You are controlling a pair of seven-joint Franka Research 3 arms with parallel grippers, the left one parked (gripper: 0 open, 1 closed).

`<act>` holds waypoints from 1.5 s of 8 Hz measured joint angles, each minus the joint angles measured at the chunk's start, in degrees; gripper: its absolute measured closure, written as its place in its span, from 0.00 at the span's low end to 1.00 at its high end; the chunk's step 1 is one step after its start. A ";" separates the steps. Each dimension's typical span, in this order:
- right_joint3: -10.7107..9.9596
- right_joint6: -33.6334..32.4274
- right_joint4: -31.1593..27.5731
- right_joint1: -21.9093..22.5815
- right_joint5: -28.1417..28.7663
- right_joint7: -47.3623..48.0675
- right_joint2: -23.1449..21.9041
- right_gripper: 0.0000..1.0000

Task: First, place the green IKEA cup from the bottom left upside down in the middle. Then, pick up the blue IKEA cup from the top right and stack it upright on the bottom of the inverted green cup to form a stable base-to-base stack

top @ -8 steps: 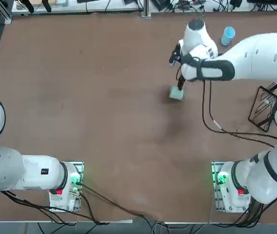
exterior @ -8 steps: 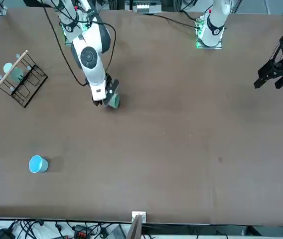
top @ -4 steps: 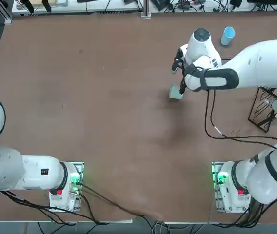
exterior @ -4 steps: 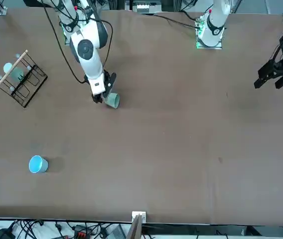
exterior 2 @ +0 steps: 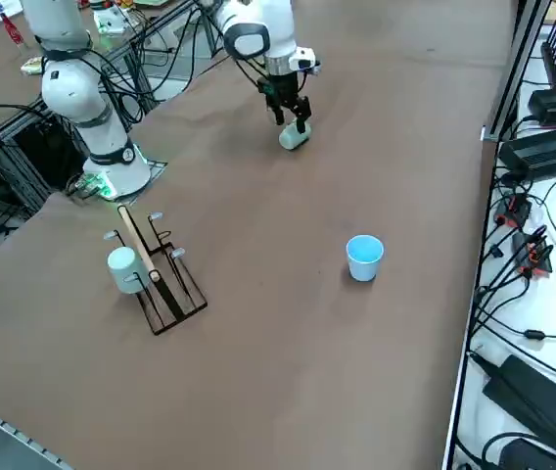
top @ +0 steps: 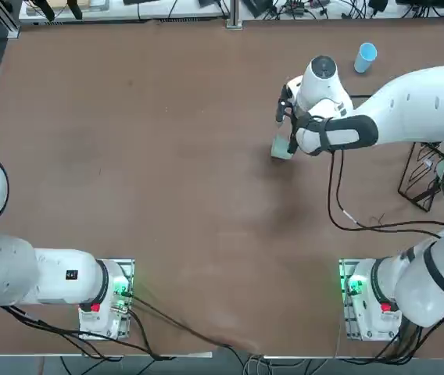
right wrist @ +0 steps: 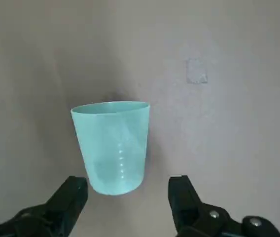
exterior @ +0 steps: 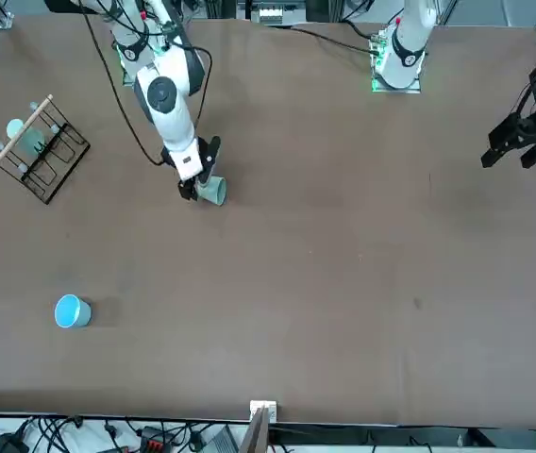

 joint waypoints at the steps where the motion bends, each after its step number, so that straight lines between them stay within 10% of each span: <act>1: 0.11 1.12 -0.02 0.01 0.00 -0.19 1.02 0.00; 12: 1.68 8.93 0.02 0.15 0.70 -0.21 6.30 0.11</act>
